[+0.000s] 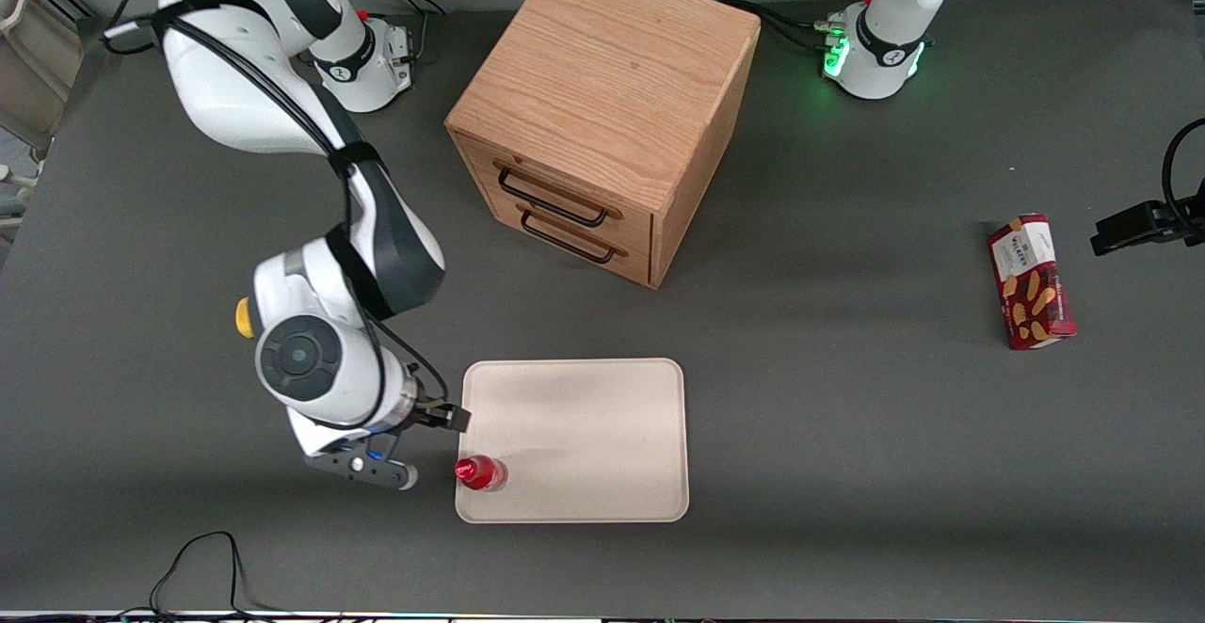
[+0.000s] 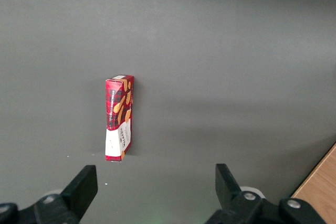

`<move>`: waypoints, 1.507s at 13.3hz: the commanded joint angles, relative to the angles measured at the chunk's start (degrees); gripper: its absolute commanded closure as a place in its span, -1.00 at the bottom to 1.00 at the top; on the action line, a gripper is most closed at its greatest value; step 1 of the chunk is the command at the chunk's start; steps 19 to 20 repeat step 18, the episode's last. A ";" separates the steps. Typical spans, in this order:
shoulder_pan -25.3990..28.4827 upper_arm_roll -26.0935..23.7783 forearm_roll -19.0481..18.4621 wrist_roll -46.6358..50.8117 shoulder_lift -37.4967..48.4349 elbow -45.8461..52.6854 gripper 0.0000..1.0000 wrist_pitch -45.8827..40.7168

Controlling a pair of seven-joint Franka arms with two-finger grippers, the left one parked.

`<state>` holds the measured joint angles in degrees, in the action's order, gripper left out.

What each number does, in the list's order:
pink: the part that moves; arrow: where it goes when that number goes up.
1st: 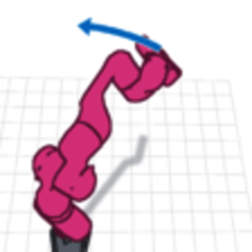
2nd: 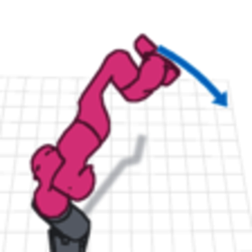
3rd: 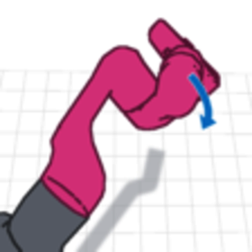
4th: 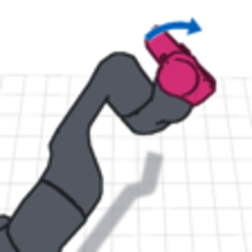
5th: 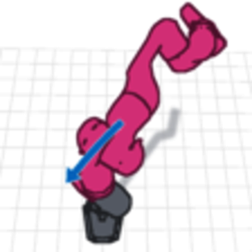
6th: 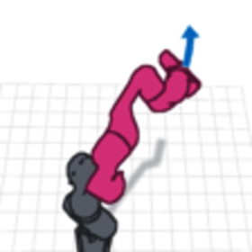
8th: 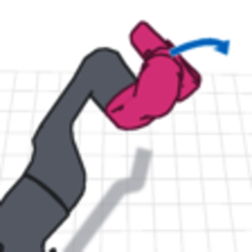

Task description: Place coke bottle on tray

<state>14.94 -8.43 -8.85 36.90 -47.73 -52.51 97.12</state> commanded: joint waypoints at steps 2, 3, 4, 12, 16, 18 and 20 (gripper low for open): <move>-6.40 0.25 5.59 -10.58 19.12 -22.67 -1.00 -0.26; -8.33 0.26 5.77 -15.15 24.04 -28.29 -1.00 -0.44; -9.74 0.43 5.78 -18.85 28.96 -33.74 -1.00 -0.53; -4.75 15.37 8.24 -36.73 47.12 -41.47 -1.00 -12.46; -4.92 15.11 8.41 -36.11 46.50 -38.90 -1.00 -12.83; -5.10 15.11 8.50 -36.02 46.32 -38.28 -1.00 -12.83; -5.10 15.11 8.50 -36.02 46.32 -38.28 -1.00 -12.83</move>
